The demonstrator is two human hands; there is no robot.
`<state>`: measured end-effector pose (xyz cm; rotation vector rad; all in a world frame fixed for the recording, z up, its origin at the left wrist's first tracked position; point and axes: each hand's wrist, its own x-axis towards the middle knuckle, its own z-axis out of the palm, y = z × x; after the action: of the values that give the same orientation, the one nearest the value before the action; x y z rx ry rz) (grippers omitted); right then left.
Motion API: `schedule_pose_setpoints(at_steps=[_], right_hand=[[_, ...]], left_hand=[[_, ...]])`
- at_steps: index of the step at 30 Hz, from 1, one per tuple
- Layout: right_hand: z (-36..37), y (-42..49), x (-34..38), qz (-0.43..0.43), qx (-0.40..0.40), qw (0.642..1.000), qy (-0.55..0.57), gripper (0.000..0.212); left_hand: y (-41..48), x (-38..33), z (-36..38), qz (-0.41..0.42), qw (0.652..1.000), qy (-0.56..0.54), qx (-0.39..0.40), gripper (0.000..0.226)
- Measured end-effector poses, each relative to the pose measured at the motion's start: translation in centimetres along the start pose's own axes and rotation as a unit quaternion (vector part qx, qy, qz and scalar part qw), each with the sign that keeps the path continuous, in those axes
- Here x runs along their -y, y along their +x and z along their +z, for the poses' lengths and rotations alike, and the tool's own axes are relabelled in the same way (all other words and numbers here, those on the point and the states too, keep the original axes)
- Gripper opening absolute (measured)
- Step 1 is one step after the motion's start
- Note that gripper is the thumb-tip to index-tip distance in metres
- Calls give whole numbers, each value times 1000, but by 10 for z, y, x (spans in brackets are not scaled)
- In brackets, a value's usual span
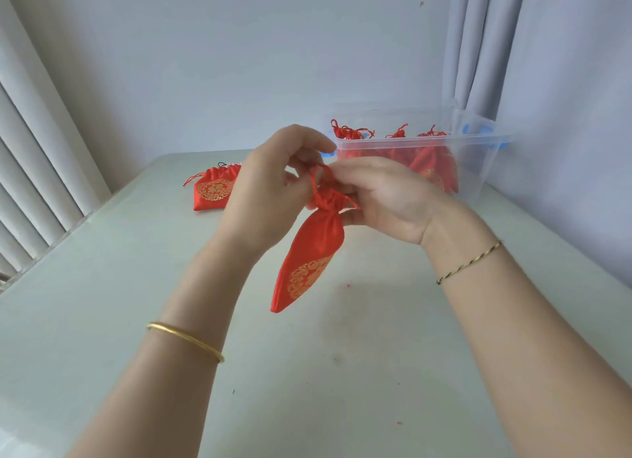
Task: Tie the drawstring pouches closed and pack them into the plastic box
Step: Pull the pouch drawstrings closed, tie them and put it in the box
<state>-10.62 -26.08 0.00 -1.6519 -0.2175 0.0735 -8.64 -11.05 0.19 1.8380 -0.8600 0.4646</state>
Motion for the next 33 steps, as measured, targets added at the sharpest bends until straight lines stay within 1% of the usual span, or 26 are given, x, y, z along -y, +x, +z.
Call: schedule_pose_setpoints(at_steps=[3, 7, 9, 13, 17, 20, 22, 24, 26, 28, 30, 31, 32, 33], right_hand=[[-4, 0, 0, 7, 23, 999, 47, 20], [-3, -1, -3, -5, 44, 998, 40, 18], [-3, 0, -3, -13, 34, 999, 37, 18], [-8, 1, -1, -21, -9, 999, 47, 19], [-15, -3, 2, -11, -13, 999, 45, 24], [-22, -3, 1, -1, -58, 997, 55, 31], [-25, -2, -1, 10, -85, 995, 59, 34], [-26, -2, -2, 26, -109, 990, 80, 35], [-27, 0, -4, 37, -125, 981, 144, 38], [-24, 2, -6, 39, -104, 961, 255, 40], [-22, 4, -8, 20, -55, 920, 388, 35], [-22, 6, -10, 9, -43, 900, 434, 32], [-22, 7, -12, 4, -47, 891, 452, 31], [-23, 9, -13, 11, -61, 894, 443, 31]], left_hand=[[0, 3, 2, 33, 997, 47, -48, 40], [-1, 5, 4, 67, 994, 59, -70, 37], [-1, 5, 4, 76, 992, 70, -77, 35], [1, 9, 3, 85, 987, 101, -88, 20], [0, 13, 2, 3, 999, 26, -47, 19], [1, 13, -2, -61, 997, -43, -26, 17], [1, 13, -5, -121, 987, -104, 4, 19], [0, 14, -8, -193, 966, -165, 43, 27], [0, 16, -8, -245, 952, -177, 44, 34], [-1, 19, -8, -277, 948, -153, 22, 39], [-2, 22, -8, -290, 947, -136, -3, 44], [-1, 24, -8, -294, 946, -138, -16, 45], [0, 26, -8, -297, 943, -147, -30, 44], [1, 27, -9, -300, 938, -167, -50, 41]])
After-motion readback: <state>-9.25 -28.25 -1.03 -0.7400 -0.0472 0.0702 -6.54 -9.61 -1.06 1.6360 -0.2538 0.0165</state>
